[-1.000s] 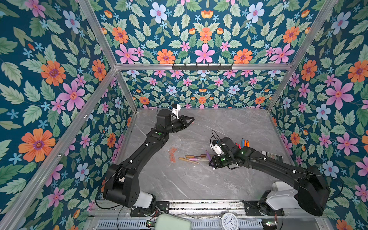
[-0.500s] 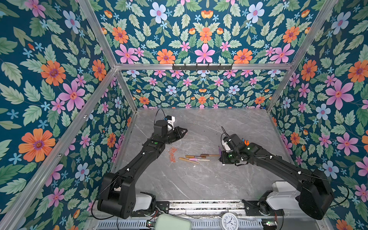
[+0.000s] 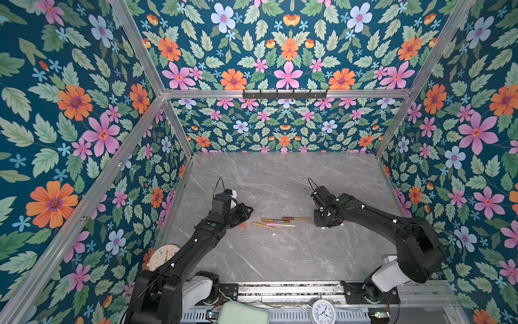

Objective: Open the pen caps
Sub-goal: 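Carry the purple marker to the row while the left lowers the cap, then lower the purple marker beside the orange highlighter and open the right gripper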

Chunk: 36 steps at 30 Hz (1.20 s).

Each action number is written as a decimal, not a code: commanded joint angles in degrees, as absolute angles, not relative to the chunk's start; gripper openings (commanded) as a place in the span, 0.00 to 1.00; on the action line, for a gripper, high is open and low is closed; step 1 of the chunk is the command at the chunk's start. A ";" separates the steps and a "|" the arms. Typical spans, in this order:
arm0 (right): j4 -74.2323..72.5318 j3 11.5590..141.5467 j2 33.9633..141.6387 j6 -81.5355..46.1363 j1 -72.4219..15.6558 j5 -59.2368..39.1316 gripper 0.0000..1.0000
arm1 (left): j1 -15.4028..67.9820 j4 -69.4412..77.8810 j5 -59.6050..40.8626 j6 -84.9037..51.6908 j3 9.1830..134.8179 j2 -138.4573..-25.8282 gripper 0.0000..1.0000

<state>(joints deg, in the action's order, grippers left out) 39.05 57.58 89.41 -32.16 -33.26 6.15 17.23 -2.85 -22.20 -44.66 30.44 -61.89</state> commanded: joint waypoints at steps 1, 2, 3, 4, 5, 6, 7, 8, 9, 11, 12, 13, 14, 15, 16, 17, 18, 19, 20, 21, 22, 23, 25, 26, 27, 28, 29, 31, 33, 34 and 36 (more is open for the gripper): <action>37.81 57.85 89.66 -32.85 -33.26 6.78 0.00 | 17.13 -12.65 -9.88 -43.83 29.60 -58.84 0.00; 37.50 57.67 89.37 -32.70 -33.23 6.40 0.00 | 17.11 -14.17 -7.61 -43.86 29.09 -57.90 0.00; 37.10 57.23 88.94 -32.54 -33.27 6.01 0.00 | 17.13 -15.00 -5.99 -43.86 28.59 -57.25 0.00; 36.28 56.61 88.33 -32.32 -33.23 5.29 0.00 | 17.06 -15.33 -4.62 -43.86 27.89 -56.80 0.00; 35.68 55.86 87.61 -32.17 -33.24 4.67 0.00 | 17.05 -15.01 -3.93 -43.86 27.10 -56.82 0.00; 35.21 55.18 86.94 -32.17 -33.30 4.24 0.00 | 17.05 -14.50 -3.66 -43.93 26.33 -57.17 0.00; 34.86 54.64 86.25 -32.17 -33.23 3.94 0.00 | 16.97 -13.85 -3.60 -44.27 25.59 -57.90 0.00; 34.72 54.08 85.52 -32.17 -33.31 3.82 0.00 | 16.92 -13.19 -3.65 -44.67 25.02 -58.94 0.00; 34.72 53.74 84.91 -32.16 -33.27 3.86 0.00 | 16.96 -12.54 -3.73 -45.03 24.52 -59.58 0.00; 34.89 53.03 83.67 -32.00 -33.31 3.97 0.00 | 16.95 -10.63 -3.95 -45.32 23.20 -60.65 0.00; 34.91 52.75 83.21 -31.76 -33.24 4.17 0.00 | 16.95 -9.87 -4.04 -45.36 22.72 -60.92 0.00; 35.02 52.44 82.70 -31.59 -33.29 4.32 0.00 | 16.96 -9.23 -3.98 -45.22 22.36 -61.18 0.00; 35.10 52.24 82.38 -31.47 -33.29 4.54 0.00 | 16.92 -8.74 -3.74 -45.02 22.25 -61.56 0.00; 35.22 52.14 82.15 -31.27 -33.24 4.74 0.00 | 16.96 -8.47 -3.61 -44.74 22.16 -61.92 0.00; 35.29 52.12 82.00 -31.21 -33.23 4.86 0.00 | 16.96 -8.20 -3.58 -44.38 22.24 -62.56 0.00; 35.33 52.12 82.00 -31.15 -33.23 5.01 0.00 | 16.87 -7.71 -3.83 -43.94 22.23 -63.30 0.00; 35.31 51.99 82.02 -31.15 -33.28 5.04 0.00 | 16.80 -7.27 -4.18 -43.69 22.11 -63.92 0.00; 35.33 52.03 82.00 -31.16 -33.30 5.05 0.00 | 16.72 -6.75 -4.63 -43.39 22.09 -64.68 0.02; 35.35 52.03 82.00 -31.25 -33.29 5.01 0.00 | 16.70 -6.17 -4.95 -43.31 21.98 -65.30 0.04; 35.25 51.95 82.00 -31.26 -33.24 4.94 0.00 | 16.70 -5.65 -5.16 -43.18 21.80 -65.83 0.06; 35.12 51.86 82.00 -31.37 -33.24 4.92 0.00 | 16.61 -5.10 -5.42 -43.24 21.63 -66.29 0.08; 35.08 51.81 82.00 -31.37 -33.26 4.92 0.00 | 16.53 -4.60 -5.74 -43.11 21.41 -66.70 0.11; 35.04 51.77 82.00 -31.40 -33.23 4.92 0.00 | 16.39 -4.01 -6.14 -43.15 21.35 -67.12 0.15; 35.11 51.69 82.00 -31.36 -33.23 5.00 0.00 | 16.44 -3.87 -6.31 -43.11 21.36 -67.15 0.20; 35.07 51.68 82.09 -31.38 -33.27 5.01 0.00 | 16.43 -3.78 -6.41 -43.15 21.43 -67.16 0.23; 35.15 51.68 82.20 -31.33 -33.26 5.09 0.00 | 16.41 -3.70 -6.50 -43.05 21.53 -67.15 0.25; 35.16 51.70 82.30 -31.36 -33.30 5.16 0.00 | 16.33 -3.78 -6.57 -43.02 21.62 -67.15 0.29; 35.15 51.85 82.44 -31.28 -33.27 5.12 0.00 | 16.35 -3.85 -6.90 -42.93 21.84 -67.07 0.36; 35.13 52.06 82.67 -31.29 -33.30 4.96 0.00 | 16.20 -3.95 -6.94 -42.97 21.97 -66.82 0.46; 35.16 52.15 82.77 -31.30 -33.23 4.93 0.00 | 16.25 -4.04 -6.94 -42.83 21.97 -66.72 0.49; 35.11 52.20 82.88 -31.29 -33.29 4.79 0.00 | 16.26 -4.21 -6.94 -42.76 22.06 -66.54 0.51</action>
